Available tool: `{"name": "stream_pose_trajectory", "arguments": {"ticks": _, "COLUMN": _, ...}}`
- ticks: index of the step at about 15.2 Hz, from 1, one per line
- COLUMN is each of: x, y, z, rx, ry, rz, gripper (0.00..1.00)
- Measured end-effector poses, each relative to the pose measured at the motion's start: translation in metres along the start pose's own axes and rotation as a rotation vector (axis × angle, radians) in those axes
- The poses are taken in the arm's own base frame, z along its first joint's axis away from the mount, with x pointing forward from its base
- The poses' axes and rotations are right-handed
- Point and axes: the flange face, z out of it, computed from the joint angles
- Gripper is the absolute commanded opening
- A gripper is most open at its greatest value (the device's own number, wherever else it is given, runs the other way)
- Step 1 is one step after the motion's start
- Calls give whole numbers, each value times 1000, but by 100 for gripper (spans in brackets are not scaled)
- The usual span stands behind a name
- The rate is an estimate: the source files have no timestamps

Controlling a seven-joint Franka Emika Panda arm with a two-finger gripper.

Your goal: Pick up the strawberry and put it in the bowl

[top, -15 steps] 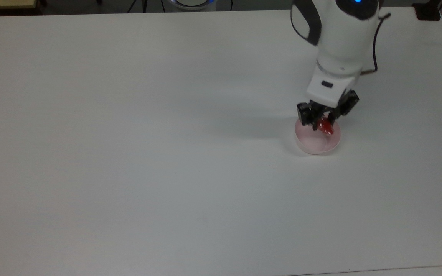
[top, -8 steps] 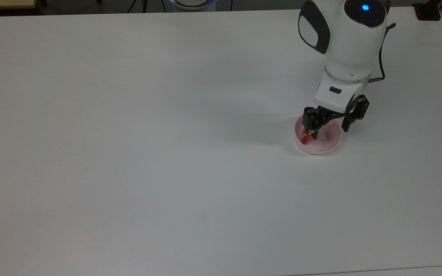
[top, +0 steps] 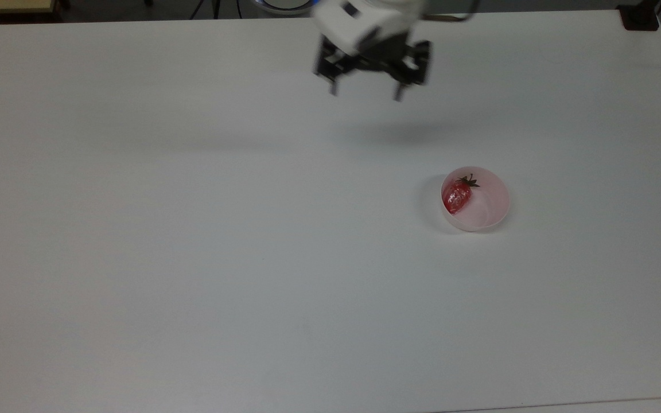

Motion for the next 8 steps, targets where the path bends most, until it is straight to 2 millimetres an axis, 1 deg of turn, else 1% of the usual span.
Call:
{"name": "stream_pose_trajectory", "arguments": {"ticks": 2, "x": -15, "y": 37, "z": 3, "rx": -68, "ry": -16, "rz": 21, "gripper": 100}}
{"name": "stream_pose_trajectory", "arguments": {"ticks": 4, "x": -19, "y": 71, "z": 7, "rx": -87, "ry": -29, "rz": 3, "gripper": 100}}
{"name": "stream_pose_trajectory", "arguments": {"ticks": 6, "x": -19, "y": 106, "z": -2, "rx": -80, "ry": -21, "rz": 2, "gripper": 100}}
{"name": "stream_pose_trajectory", "arguments": {"ticks": 7, "x": -20, "y": 119, "z": -9, "rx": -77, "ry": -11, "rz": 9, "gripper": 100}}
{"name": "stream_pose_trajectory", "arguments": {"ticks": 8, "x": -22, "y": 128, "z": -15, "rx": -73, "ry": -1, "rz": 16, "gripper": 100}}
